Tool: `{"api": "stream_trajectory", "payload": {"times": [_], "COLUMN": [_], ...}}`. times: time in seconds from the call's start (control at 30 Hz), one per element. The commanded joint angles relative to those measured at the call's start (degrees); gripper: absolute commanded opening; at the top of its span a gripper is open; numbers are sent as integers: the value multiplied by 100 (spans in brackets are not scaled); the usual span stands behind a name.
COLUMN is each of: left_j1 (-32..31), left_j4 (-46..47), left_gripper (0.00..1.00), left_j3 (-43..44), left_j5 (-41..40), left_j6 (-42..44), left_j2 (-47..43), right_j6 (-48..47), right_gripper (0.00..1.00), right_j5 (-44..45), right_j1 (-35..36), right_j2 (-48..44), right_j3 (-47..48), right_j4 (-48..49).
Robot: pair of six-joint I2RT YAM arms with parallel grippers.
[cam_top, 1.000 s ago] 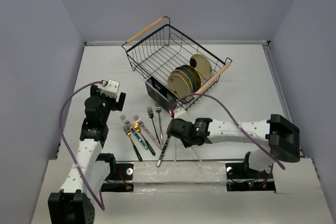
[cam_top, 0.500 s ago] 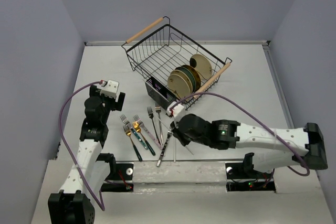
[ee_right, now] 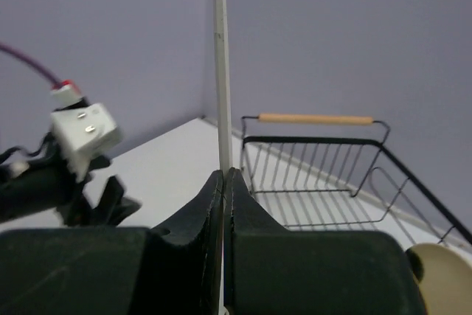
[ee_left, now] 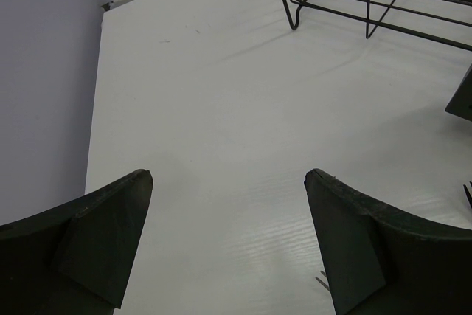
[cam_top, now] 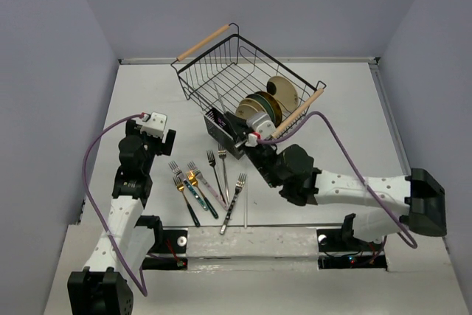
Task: Sort the eating utensils into containers
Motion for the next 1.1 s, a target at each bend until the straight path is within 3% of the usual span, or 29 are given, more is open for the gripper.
{"api": "stream_trajectory", "payload": {"times": [0.0, 0.1, 0.3, 0.7, 1.07], "left_j1": [44, 44, 44, 44, 35], "left_j4": [246, 254, 254, 360, 360], "left_gripper": [99, 99, 99, 99, 99], "left_j3": [-42, -42, -33, -86, -112], "left_j5": [-56, -47, -38, -56, -65], "left_j6": [66, 66, 75, 101, 101], "left_j2": [1, 1, 36, 45, -17], "right_j6": [-1147, -1087, -313, 758, 689], "right_gripper": [0, 0, 0, 0, 0], "right_j5": [577, 551, 392, -170, -179], "right_j1": [-560, -799, -1090, -1037, -1037], "right_j2": [606, 976, 1345, 1258, 1846], "right_j3": [196, 179, 12, -23, -287], "right_j4": [2407, 2672, 2268, 1249, 1178]}}
